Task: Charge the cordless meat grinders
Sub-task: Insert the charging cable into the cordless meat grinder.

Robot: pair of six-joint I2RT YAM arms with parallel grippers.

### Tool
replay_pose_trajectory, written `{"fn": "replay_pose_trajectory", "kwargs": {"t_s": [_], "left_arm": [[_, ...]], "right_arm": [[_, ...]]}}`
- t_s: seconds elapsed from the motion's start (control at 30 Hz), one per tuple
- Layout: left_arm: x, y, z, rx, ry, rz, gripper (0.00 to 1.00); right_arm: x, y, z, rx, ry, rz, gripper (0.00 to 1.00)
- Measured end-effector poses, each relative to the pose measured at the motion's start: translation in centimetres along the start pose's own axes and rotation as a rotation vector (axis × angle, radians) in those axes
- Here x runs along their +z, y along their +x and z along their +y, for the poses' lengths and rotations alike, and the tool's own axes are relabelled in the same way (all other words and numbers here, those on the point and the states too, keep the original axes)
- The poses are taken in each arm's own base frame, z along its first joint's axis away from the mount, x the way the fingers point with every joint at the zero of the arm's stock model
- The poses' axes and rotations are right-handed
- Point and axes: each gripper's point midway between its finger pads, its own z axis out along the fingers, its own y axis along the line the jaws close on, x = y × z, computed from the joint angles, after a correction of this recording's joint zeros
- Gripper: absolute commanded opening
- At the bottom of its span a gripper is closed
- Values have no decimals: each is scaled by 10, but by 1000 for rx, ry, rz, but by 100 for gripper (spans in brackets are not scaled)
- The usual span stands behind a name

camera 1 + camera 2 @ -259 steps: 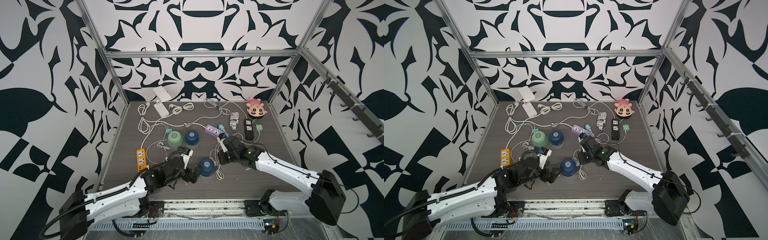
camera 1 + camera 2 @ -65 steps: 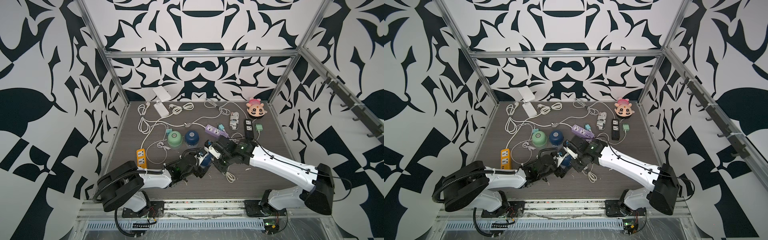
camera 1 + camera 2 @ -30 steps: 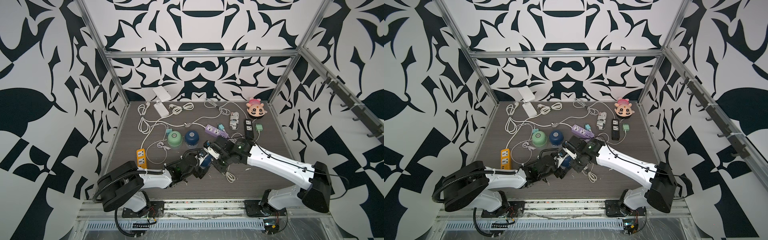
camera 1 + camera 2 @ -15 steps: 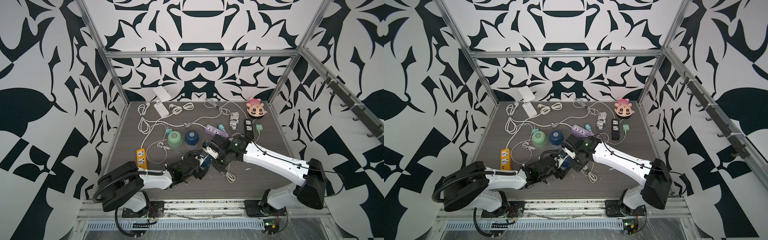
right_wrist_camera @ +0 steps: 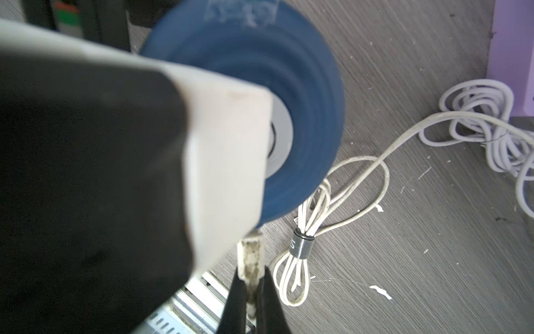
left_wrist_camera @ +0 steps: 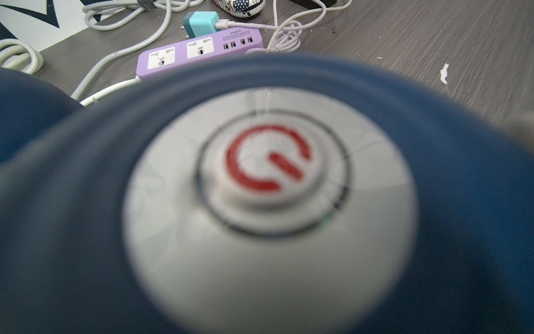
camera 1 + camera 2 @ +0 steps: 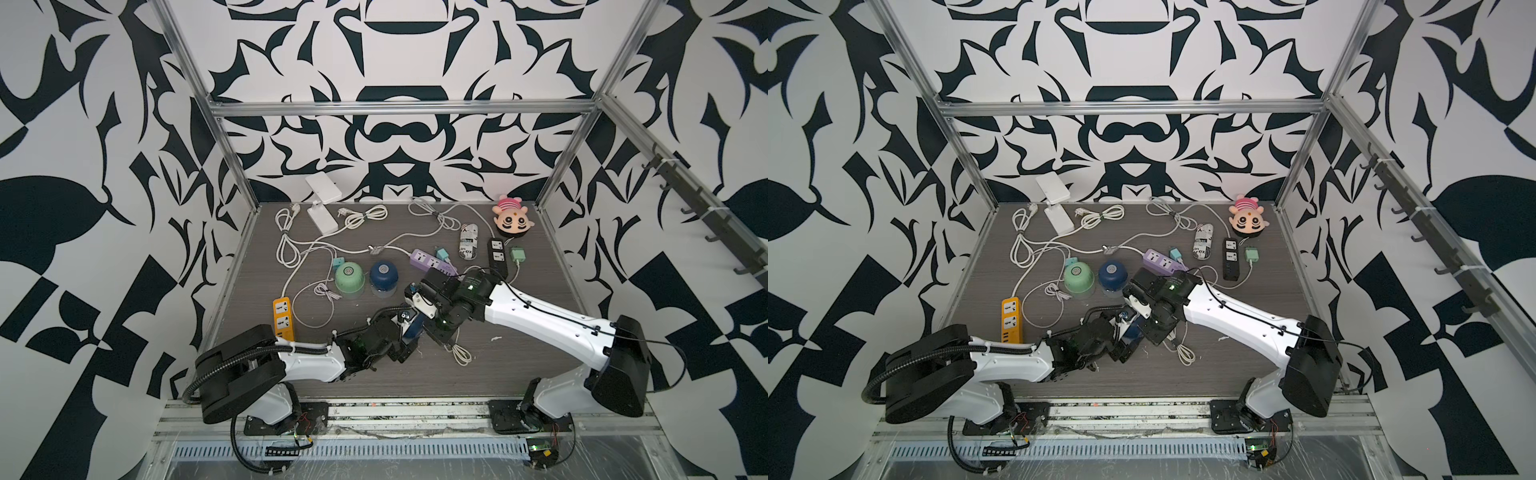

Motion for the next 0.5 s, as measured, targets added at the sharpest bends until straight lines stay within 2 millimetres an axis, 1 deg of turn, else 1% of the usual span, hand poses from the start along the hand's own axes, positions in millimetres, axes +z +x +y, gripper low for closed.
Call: {"fn": "replay_pose_trajectory", "kwargs": {"t_s": [0.13, 0.27, 0.3, 0.4, 0.47, 0.5], "left_arm": [[-1, 1, -1, 4, -4, 3, 41], [0, 5, 2, 7, -19, 17, 40], [0, 6, 2, 8, -23, 19, 40], [2, 5, 4, 8, -40, 13, 40], [2, 1, 3, 2, -45, -9, 40], [3, 0, 0, 5, -34, -21, 40]], "right_arm": [[1, 1, 3, 15, -21, 13, 0], [7, 0, 5, 36, -29, 42, 0], [8, 0, 5, 36, -32, 47, 1], [8, -1, 5, 33, -28, 45, 24], [7, -7, 3, 28, -25, 21, 38], [7, -15, 2, 24, -26, -16, 43]]}}
